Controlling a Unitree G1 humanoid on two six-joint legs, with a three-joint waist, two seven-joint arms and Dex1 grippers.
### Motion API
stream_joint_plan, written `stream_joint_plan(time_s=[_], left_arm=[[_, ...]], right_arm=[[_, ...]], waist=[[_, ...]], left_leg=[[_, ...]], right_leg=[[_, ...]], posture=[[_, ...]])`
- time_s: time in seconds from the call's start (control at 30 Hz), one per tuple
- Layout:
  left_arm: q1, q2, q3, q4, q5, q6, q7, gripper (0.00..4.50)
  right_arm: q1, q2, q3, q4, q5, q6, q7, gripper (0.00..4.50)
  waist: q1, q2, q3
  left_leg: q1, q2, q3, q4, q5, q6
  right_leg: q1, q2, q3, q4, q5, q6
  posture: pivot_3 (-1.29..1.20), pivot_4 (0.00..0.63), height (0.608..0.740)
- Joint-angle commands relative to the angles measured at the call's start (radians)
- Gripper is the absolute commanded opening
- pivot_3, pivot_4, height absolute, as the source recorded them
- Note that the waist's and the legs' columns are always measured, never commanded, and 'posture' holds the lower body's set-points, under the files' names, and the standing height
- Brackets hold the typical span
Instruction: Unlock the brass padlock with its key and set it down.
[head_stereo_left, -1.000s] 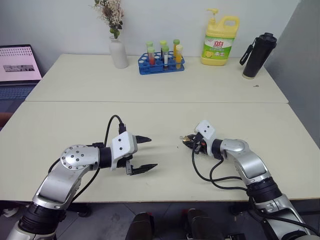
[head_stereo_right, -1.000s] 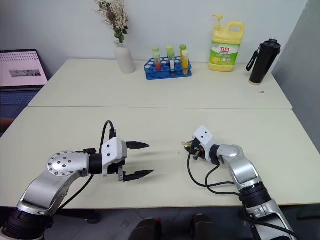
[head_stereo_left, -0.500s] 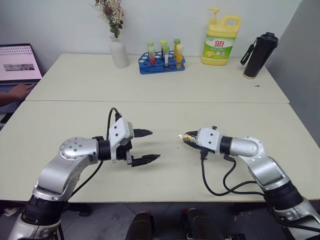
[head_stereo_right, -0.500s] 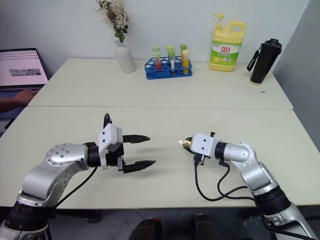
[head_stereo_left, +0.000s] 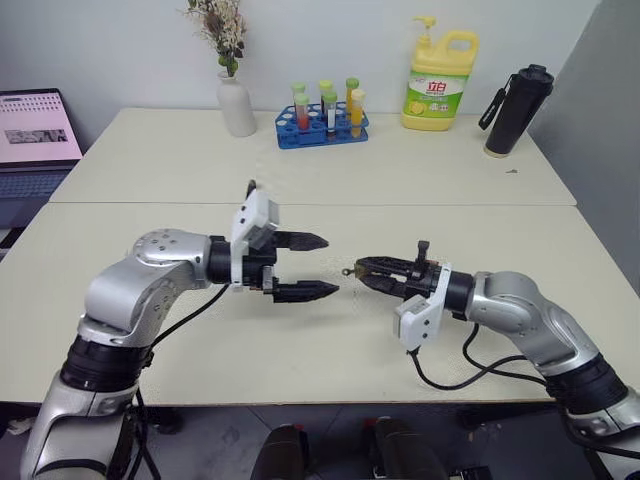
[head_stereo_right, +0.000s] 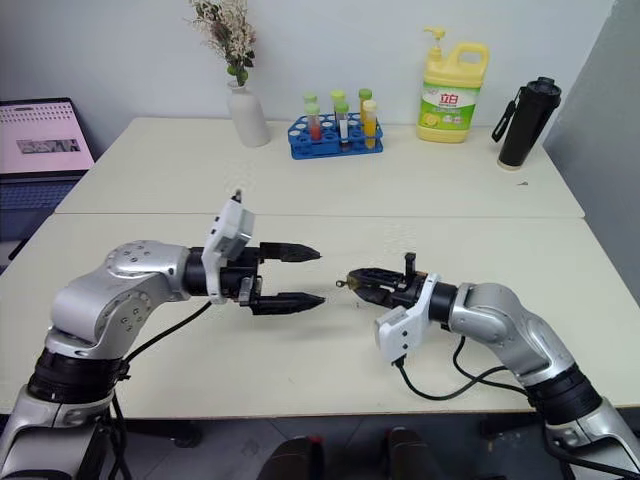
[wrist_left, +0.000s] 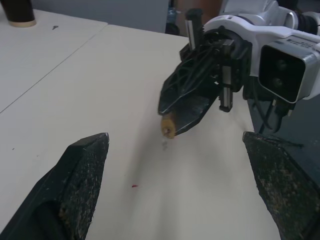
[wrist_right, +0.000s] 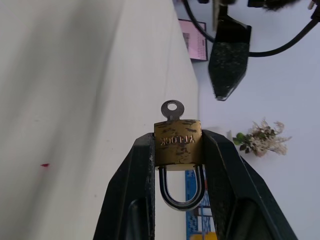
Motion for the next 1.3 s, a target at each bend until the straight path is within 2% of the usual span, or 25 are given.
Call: stream_joint_plan(time_s=[0.03, 0.3, 0.73, 0.87, 1.23, 1.3], left_arm=[[-0.025, -0.016, -0.021, 0.018, 0.026, -0.021, -0.009, 4.50], [-0.045, -0.046, -0.025, 0.081, 0.055, -0.051, -0.021, 4.50], [-0.081, -0.067, 0.001, 0.120, 0.013, 0.009, -0.031, 4.50], [-0.077, -0.066, 0.004, 0.123, -0.002, 0.017, -0.045, 3.57], [-0.080, -0.093, -0.022, 0.133, 0.032, -0.014, -0.057, 0.00], [-0.080, -0.099, -0.026, 0.133, 0.041, -0.021, -0.059, 0.00]], right_arm=[[-0.023, 0.005, -0.044, -0.007, 0.002, -0.013, -0.034, 0.94], [-0.022, 0.011, -0.049, -0.020, 0.018, -0.056, -0.054, 0.94], [-0.042, 0.018, -0.045, 0.035, 0.030, -0.124, -0.056, 0.94], [-0.051, 0.021, -0.042, 0.048, 0.035, -0.134, -0.054, 0.94], [-0.052, 0.031, -0.037, 0.031, 0.051, -0.134, -0.037, 0.94], [-0.052, 0.030, -0.035, 0.030, 0.058, -0.133, -0.030, 0.94]], waist=[[0.000, 0.000, 0.000], [0.000, 0.000, 0.000], [0.000, 0.000, 0.000], [-0.001, 0.000, 0.000], [0.000, 0.000, 0.000], [0.000, 0.000, 0.000]], left_leg=[[0.000, 0.000, 0.000, 0.000, 0.000, 0.000], [0.000, 0.000, -0.001, 0.000, 0.000, 0.000], [0.000, 0.000, 0.000, 0.000, 0.000, 0.000], [0.000, 0.000, -0.001, 0.000, 0.000, 0.000], [0.000, 0.000, -0.001, 0.000, 0.000, 0.000], [0.000, 0.000, 0.000, 0.000, 0.000, 0.000]], right_leg=[[0.000, 0.000, 0.000, 0.000, 0.000, 0.000], [0.000, 0.000, 0.001, 0.000, 0.000, -0.001], [0.000, 0.000, 0.001, 0.000, 0.001, -0.001], [0.000, 0.000, 0.001, 0.000, 0.001, -0.002], [0.000, 0.000, 0.001, 0.000, 0.001, -0.002], [0.000, 0.000, 0.001, 0.000, 0.001, -0.002]], posture=[[0.00, 0.150, 0.740], [0.00, 0.150, 0.740], [0.00, 0.150, 0.740], [0.00, 0.150, 0.740], [0.00, 0.150, 0.740], [0.00, 0.150, 0.740]])
